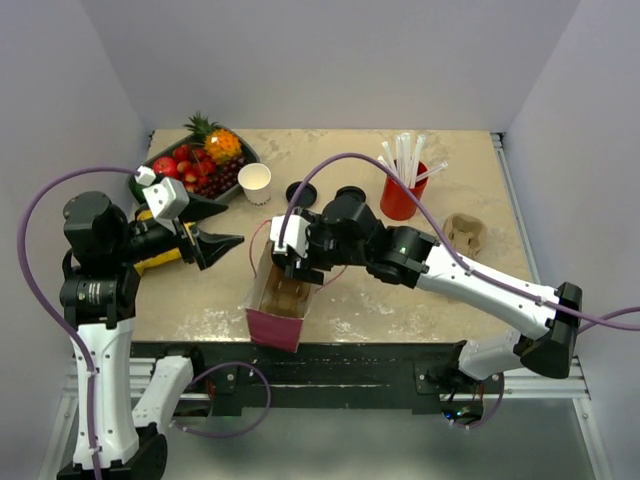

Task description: Pack the takeout coffee

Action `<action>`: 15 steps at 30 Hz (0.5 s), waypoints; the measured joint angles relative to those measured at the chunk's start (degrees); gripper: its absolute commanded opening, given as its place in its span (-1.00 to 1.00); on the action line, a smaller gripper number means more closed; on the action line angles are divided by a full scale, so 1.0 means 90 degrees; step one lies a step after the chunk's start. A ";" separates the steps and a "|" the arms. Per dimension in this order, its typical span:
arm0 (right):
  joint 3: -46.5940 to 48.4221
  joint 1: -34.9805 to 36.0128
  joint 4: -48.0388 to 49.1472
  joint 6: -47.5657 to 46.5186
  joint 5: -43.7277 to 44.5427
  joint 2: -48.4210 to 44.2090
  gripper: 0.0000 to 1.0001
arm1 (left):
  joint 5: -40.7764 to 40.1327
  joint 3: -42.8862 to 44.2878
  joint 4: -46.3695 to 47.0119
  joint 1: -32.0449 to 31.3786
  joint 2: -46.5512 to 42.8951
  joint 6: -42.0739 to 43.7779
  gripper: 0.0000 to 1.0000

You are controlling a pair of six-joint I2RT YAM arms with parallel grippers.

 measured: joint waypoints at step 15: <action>0.1188 -0.0015 -0.1180 0.0729 0.0019 0.0046 -1.00 | -0.0427 0.0114 0.0114 -0.0061 0.0083 -0.1498 0.63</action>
